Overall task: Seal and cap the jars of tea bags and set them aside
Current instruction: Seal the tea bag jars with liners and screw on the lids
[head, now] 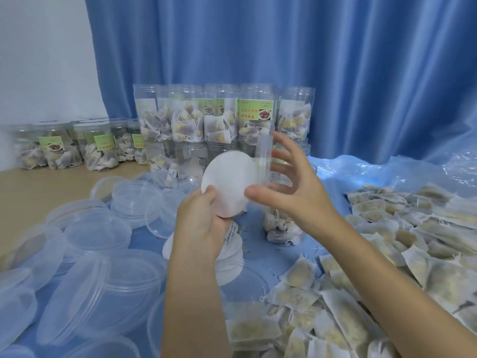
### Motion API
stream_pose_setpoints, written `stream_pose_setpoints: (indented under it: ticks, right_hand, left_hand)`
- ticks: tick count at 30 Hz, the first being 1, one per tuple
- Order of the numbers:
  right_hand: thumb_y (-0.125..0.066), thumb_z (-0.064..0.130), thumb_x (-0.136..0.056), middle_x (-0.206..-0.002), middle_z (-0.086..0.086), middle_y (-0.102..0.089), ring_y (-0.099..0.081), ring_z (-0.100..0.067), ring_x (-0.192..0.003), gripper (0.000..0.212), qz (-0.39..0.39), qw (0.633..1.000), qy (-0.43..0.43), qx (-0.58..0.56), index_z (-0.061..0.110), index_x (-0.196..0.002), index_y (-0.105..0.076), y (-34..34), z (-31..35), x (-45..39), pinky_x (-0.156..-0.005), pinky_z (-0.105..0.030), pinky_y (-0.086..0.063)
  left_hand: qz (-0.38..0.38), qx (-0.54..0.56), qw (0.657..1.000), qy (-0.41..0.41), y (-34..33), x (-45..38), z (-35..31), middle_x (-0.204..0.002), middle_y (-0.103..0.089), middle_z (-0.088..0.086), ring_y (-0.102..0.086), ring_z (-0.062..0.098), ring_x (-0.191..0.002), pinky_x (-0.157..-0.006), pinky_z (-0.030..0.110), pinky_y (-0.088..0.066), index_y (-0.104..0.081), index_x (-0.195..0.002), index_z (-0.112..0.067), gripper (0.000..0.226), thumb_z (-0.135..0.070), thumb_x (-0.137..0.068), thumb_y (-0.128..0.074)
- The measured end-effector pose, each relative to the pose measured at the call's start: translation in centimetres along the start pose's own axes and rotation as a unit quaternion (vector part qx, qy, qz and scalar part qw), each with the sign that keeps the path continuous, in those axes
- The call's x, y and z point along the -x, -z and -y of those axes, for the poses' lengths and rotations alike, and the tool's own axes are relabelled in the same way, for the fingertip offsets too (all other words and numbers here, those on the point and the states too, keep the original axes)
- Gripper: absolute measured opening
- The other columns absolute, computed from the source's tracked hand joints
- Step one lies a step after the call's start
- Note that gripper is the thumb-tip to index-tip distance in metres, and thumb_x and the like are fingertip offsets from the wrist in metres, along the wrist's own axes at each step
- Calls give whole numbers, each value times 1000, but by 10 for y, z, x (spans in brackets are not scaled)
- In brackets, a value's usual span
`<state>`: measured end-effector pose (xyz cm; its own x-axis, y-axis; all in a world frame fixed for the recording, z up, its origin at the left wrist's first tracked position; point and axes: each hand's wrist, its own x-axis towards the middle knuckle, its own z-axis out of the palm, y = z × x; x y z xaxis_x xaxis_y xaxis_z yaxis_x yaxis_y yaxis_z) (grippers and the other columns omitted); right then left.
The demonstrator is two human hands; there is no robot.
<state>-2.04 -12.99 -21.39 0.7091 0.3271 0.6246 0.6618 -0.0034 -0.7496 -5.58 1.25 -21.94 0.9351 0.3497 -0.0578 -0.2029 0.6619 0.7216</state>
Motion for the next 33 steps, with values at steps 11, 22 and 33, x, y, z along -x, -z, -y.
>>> stream_pose_setpoints:
  ticks: [11, 22, 33]
  right_hand:
    - [-91, 28, -52, -135, 5, -46, -48, -11, -125, 101, 24, 997, 72, 28, 31, -138, -38, -6, -2, 7, -96, -33, -50]
    - [-91, 31, -52, -134, 15, -44, -52, -5, -119, 102, 46, 995, 67, 58, 44, -134, -32, -6, -2, 7, -94, -24, -49]
    - [-62, 75, -60, -146, 0, -29, -29, -23, -134, 98, -13, 900, -78, 428, 49, -144, -19, 52, -6, -44, -108, -37, -30]
  left_hand:
    - [140, -105, 984, -15, -1, -6, 21, -120, -62, 24, -59, 28, -102, -97, 48, -44, -58, -123, -4, 37, -12, -87, -59]
    - [173, -159, 972, -15, -3, -16, 28, -87, -70, 3, -66, 17, -74, -65, 31, -52, -54, -129, -15, 58, -24, -72, -63]
    - [-5, -187, 982, 26, 1, -13, 30, -94, -61, 3, -63, 15, -77, -56, 26, -48, -60, -88, -20, 10, -30, -89, -62]
